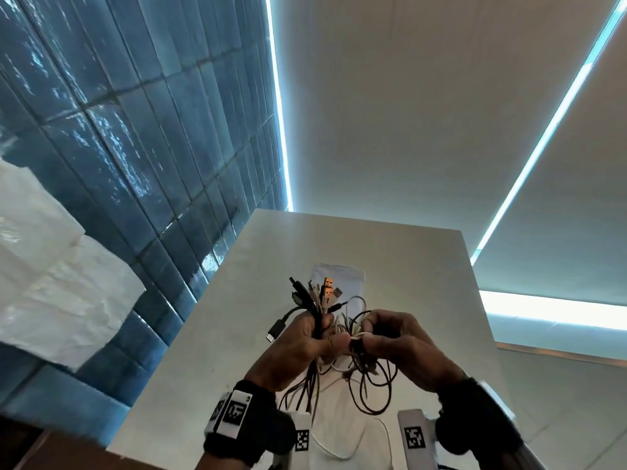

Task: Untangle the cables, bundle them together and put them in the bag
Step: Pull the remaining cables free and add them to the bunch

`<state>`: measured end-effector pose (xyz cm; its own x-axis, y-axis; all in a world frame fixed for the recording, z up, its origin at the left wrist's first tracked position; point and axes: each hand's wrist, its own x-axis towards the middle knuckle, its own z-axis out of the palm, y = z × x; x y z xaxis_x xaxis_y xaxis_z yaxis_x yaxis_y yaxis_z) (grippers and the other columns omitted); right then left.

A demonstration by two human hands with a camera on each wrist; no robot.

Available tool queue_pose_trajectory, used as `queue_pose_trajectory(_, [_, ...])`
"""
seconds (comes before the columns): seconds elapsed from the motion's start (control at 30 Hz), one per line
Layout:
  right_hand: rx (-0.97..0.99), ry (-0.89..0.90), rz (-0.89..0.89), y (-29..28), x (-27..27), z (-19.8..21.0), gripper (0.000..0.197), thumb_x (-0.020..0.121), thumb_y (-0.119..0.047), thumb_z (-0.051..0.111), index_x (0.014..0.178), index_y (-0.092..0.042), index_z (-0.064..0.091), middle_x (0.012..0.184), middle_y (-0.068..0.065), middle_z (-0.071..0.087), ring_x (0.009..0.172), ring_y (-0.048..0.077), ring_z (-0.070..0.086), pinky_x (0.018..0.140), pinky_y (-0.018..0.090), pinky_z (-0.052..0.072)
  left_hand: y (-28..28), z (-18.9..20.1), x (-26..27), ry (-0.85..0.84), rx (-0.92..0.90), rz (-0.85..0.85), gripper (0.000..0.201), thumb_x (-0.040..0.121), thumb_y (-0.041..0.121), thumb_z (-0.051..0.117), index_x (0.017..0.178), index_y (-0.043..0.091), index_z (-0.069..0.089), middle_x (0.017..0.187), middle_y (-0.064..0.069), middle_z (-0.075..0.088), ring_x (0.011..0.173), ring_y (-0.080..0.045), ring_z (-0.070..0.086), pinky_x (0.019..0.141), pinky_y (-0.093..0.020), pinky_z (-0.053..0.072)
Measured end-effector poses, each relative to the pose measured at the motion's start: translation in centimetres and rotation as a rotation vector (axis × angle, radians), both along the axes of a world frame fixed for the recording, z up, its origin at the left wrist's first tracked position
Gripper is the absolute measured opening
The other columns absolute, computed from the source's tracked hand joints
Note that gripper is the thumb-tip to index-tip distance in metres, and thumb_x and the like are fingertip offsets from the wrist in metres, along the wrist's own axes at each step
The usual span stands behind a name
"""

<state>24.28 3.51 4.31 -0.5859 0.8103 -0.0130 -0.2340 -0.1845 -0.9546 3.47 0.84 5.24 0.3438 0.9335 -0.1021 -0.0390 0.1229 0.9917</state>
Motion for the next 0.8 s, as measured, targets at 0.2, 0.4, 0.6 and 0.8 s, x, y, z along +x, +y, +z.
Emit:
queue_pose_trajectory(0.2, [-0.121, 0.116, -0.027, 0.2, 0.1, 0.9, 0.017, 0.083, -0.001, 0.058, 0.099, 0.006, 0.059, 0.077, 0.015, 0.060, 0.062, 0.019, 0.058, 0.053, 0.030, 0.052, -0.4, -0.1, 0.5, 0.027, 0.046, 0.042, 0.029, 0.074, 0.004, 0.069, 0.077, 0.012, 0.042, 0.071, -0.004, 0.040, 0.068, -0.015, 0.042, 0.064, -0.027, 0.041])
queue_pose_trajectory(0.4, [-0.149, 0.113, -0.002, 0.2, -0.1, 1.2, 0.015, 0.083, -0.001, 0.054, 0.098, 0.002, 0.058, 0.065, 0.012, 0.055, 0.054, 0.019, 0.054, 0.048, 0.028, 0.050, -0.1, -0.1, 1.3, -0.054, 0.143, 0.324, 0.035, 0.079, 0.010, 0.069, 0.077, 0.015, 0.035, 0.065, 0.000, 0.034, 0.063, -0.020, 0.038, 0.062, -0.027, 0.045])
queue_pose_trajectory(0.6, [-0.219, 0.158, 0.038, 0.0, -0.8, 0.7, 0.014, 0.086, -0.002, 0.050, 0.097, 0.003, 0.056, 0.058, 0.011, 0.048, 0.042, 0.019, 0.049, 0.038, 0.023, 0.042, 0.4, -0.4, 1.8, -0.071, 0.125, 0.331, 0.036, 0.075, -0.001, 0.065, 0.077, 0.014, 0.033, 0.061, 0.006, 0.031, 0.057, -0.010, 0.034, 0.058, -0.023, 0.041])
queue_pose_trajectory(0.8, [-0.289, 0.242, -0.001, 0.2, -1.1, -0.3, 0.016, 0.077, -0.007, 0.059, 0.092, -0.002, 0.057, 0.053, 0.003, 0.040, 0.049, 0.014, 0.037, 0.061, 0.032, 0.031, 0.6, -0.9, 1.8, -0.093, 0.110, 0.257, 0.041, 0.067, -0.008, 0.062, 0.078, 0.015, 0.031, 0.067, 0.004, 0.032, 0.059, -0.011, 0.034, 0.055, -0.025, 0.036])
